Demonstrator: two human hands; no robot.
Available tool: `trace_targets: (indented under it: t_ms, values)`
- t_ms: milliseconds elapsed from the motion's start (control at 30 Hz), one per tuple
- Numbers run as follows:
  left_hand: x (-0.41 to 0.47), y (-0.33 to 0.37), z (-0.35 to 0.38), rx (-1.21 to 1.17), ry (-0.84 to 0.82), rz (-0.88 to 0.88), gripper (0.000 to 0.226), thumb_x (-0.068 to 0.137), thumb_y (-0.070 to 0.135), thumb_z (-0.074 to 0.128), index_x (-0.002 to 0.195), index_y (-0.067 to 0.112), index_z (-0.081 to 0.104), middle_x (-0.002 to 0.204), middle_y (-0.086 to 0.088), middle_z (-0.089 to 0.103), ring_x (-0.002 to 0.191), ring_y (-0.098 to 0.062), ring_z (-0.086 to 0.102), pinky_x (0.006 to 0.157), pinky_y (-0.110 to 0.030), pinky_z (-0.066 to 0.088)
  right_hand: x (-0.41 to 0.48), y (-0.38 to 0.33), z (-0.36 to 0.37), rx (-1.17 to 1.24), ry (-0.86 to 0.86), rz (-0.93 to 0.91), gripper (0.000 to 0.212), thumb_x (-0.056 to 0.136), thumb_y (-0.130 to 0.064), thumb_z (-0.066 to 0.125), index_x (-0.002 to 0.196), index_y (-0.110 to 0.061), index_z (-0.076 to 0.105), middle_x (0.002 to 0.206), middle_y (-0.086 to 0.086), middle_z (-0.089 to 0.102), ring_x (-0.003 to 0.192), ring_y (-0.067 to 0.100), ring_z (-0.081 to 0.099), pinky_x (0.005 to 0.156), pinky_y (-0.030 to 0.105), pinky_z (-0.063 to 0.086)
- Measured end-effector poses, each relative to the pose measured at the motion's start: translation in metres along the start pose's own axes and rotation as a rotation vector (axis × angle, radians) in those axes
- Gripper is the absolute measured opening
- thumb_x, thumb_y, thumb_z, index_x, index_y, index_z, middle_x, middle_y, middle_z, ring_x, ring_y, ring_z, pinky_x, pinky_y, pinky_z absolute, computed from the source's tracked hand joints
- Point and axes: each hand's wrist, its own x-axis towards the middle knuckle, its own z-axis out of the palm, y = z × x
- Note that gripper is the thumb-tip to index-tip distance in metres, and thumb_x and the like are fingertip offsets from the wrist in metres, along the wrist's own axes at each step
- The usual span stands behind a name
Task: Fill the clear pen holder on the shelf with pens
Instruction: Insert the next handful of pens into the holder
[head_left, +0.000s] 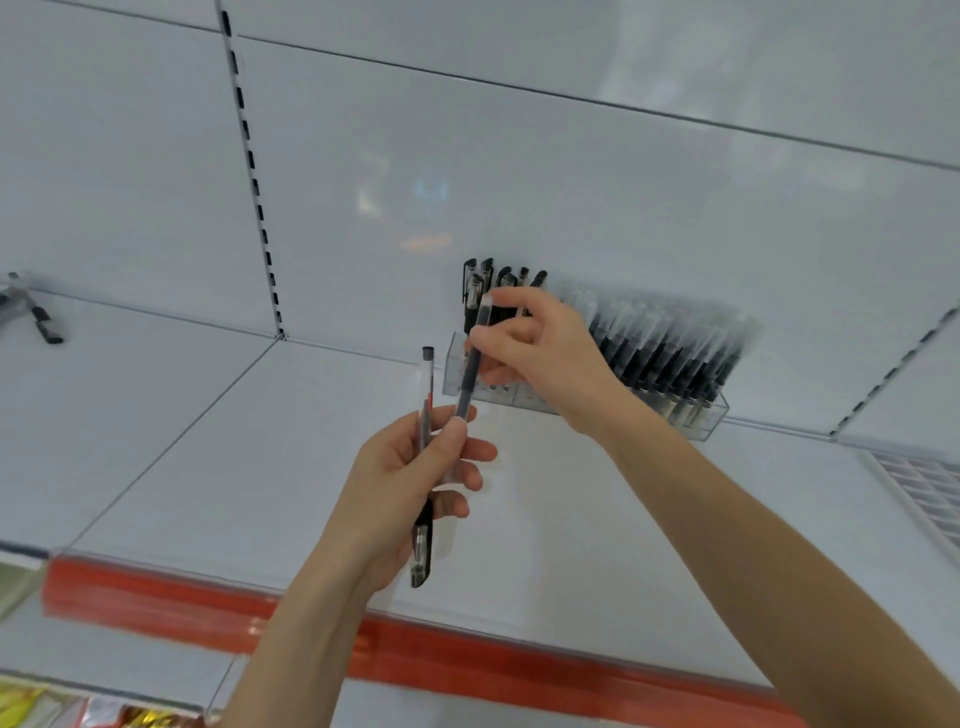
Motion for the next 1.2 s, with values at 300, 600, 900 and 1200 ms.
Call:
trace_targets:
  t_ms: [300,600,900,1200]
  values:
    - [0.003,-0.004,0.004,-0.069,0.079,0.001,0.012,0.087,0.015,0.055,0.09,0.006,0.064,0.063,-0.001,0.066,0.048,-0.006,0.055,0.042,-0.018,0.046,-0.011,0.026,-0.029,-0.527,0.274,-0.229,0.031,0.088,-0.02,0.058,0.118,-0.011,0.055,0.096,-0.005,0.058,0.093,0.015,0.057,0.083,0.025,0.047]
    - [0.008,-0.006,0.015,-0.063,0.086,-0.011,0.018,0.087,0.019,0.056,0.087,0.002,0.064,0.059,0.0,0.064,0.042,-0.005,0.05,0.039,-0.016,0.042,-0.039,0.053,-0.028,-1.133,0.193,-0.806,0.024,0.083,-0.024,0.055,0.091,-0.007,0.069,0.092,0.011,0.068,0.083,0.028,0.062,0.068,0.033,0.054]
    - [0.012,-0.009,0.009,-0.104,0.103,-0.083,0.035,0.098,0.034,0.035,0.101,0.011,0.061,0.058,0.001,0.053,0.038,-0.009,0.035,0.034,-0.016,0.025,-0.01,0.013,-0.063,-0.385,0.331,-0.167,0.025,0.089,-0.017,0.057,0.111,-0.02,0.045,0.09,-0.003,0.062,0.079,0.006,0.061,0.062,0.015,0.051]
    - [0.012,-0.014,0.004,-0.042,0.103,0.028,0.021,0.095,0.012,0.045,0.105,0.01,0.063,0.067,-0.003,0.052,0.055,-0.008,0.054,0.069,-0.025,0.058,0.039,0.005,-0.071,-0.377,0.422,-0.275,0.014,0.087,-0.016,0.055,0.101,-0.015,0.052,0.085,-0.009,0.057,0.084,0.021,0.066,0.082,0.042,0.054]
